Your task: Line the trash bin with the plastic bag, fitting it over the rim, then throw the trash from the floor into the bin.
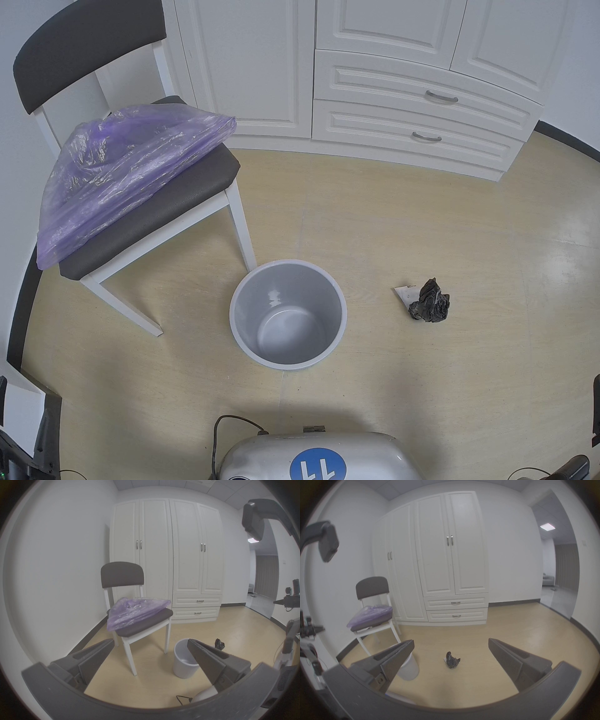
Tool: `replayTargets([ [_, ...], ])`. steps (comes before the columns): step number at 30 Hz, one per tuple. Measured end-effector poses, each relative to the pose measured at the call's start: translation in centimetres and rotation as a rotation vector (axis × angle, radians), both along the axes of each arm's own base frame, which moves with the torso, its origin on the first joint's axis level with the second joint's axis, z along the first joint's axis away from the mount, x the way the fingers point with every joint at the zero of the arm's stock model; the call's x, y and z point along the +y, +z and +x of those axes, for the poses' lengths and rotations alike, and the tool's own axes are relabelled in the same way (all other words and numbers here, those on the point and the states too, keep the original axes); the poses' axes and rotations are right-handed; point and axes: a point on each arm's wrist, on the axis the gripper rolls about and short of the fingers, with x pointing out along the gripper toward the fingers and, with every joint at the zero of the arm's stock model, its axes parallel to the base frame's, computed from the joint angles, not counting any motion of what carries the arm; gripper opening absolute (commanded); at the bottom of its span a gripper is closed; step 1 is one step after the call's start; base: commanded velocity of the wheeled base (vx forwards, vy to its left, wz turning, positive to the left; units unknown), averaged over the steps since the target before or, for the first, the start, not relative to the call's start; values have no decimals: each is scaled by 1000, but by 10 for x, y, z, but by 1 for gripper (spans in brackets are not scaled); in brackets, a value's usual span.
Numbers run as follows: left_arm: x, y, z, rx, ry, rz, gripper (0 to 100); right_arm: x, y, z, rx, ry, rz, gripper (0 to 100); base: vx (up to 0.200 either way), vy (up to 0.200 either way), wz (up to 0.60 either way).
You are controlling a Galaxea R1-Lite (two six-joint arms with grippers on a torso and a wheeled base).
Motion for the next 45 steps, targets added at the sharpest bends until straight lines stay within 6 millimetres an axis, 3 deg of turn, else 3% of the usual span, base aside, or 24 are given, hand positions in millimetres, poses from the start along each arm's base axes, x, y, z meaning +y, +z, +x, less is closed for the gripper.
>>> replayTargets([
  [5, 0, 1, -1, 15, -9, 17, 100, 0, 4, 0, -2, -10, -20, 100, 0, 0, 0],
  [18, 1, 32, -6, 64, 26, 20, 100, 3, 41, 4, 0, -96, -66, 100, 0, 0, 0],
  [27, 1, 49, 7, 132, 33, 20, 100, 2, 88, 14, -8, -97, -76, 100, 0, 0, 0],
  [33, 1, 65, 23, 193, 44, 61, 100, 1, 118, 36, 35, -62, -80, 100, 0, 0, 0],
  [40, 2, 101, 52, 220, 126, 146, 100, 0, 159, 59, 24, 2, -91, 100, 0, 0, 0],
  [45, 4, 111, 75, 282, 214, 167, 100, 1, 171, 71, 35, 47, -106, 100, 0, 0, 0],
])
